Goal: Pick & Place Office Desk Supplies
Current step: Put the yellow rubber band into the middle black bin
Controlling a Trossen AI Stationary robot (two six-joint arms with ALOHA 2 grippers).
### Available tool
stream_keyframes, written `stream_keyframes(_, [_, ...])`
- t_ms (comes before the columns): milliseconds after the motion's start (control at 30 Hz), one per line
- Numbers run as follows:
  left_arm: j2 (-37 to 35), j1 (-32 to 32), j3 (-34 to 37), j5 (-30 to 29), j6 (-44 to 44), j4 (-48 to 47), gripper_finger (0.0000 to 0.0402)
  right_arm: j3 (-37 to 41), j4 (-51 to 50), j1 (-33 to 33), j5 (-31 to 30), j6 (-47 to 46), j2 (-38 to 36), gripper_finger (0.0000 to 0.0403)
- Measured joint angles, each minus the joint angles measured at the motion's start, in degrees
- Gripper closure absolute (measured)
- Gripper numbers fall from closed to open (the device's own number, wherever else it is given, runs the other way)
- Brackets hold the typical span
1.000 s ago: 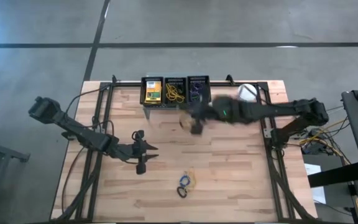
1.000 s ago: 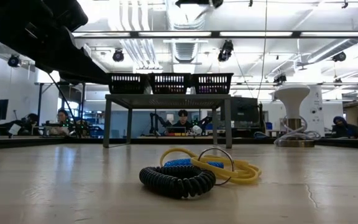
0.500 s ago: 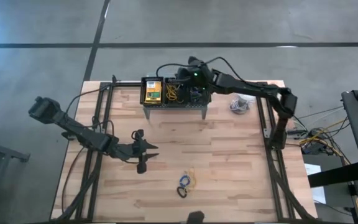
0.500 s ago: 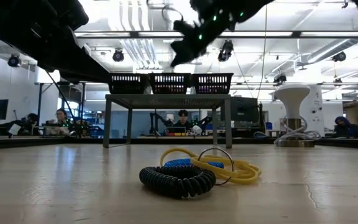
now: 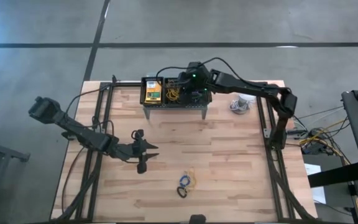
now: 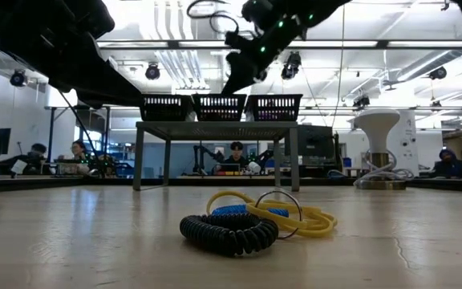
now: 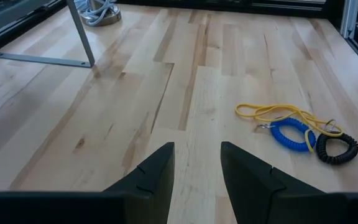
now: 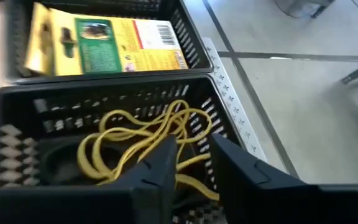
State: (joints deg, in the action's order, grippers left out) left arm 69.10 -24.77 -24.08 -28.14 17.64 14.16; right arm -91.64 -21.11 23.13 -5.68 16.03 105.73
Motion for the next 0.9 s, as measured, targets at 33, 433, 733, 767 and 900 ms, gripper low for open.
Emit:
stream_keyframes(33, [0.0, 0.0, 0.0, 0.0, 0.2, 0.0, 0.0268, 0.0, -1.1, -0.3, 0.1, 0.0, -0.9, 0.0300])
stream_keyframes(433, [0.0, 0.0, 0.0, -0.6, 0.4, 0.1, 0.0268, 8.8, -6.5, -13.8, 6.2, -3.2, -13.7, 0.0279])
stream_keyframes(733, [0.0, 0.0, 0.0, -0.6, 0.4, 0.2, 0.0268, 29.1, 2.2, -30.6, 6.4, -12.0, -18.2, 0.0309])
stream_keyframes(767, [0.0, 0.0, 0.0, -0.6, 0.4, 0.2, 0.0268, 30.9, 4.1, -32.2, 6.4, -14.1, -18.2, 0.0311])
stream_keyframes(900, [0.0, 0.0, 0.0, -1.1, 0.2, 0.2, 0.0268, 37.4, 13.5, -36.8, 8.6, -21.0, -15.8, 0.0301])
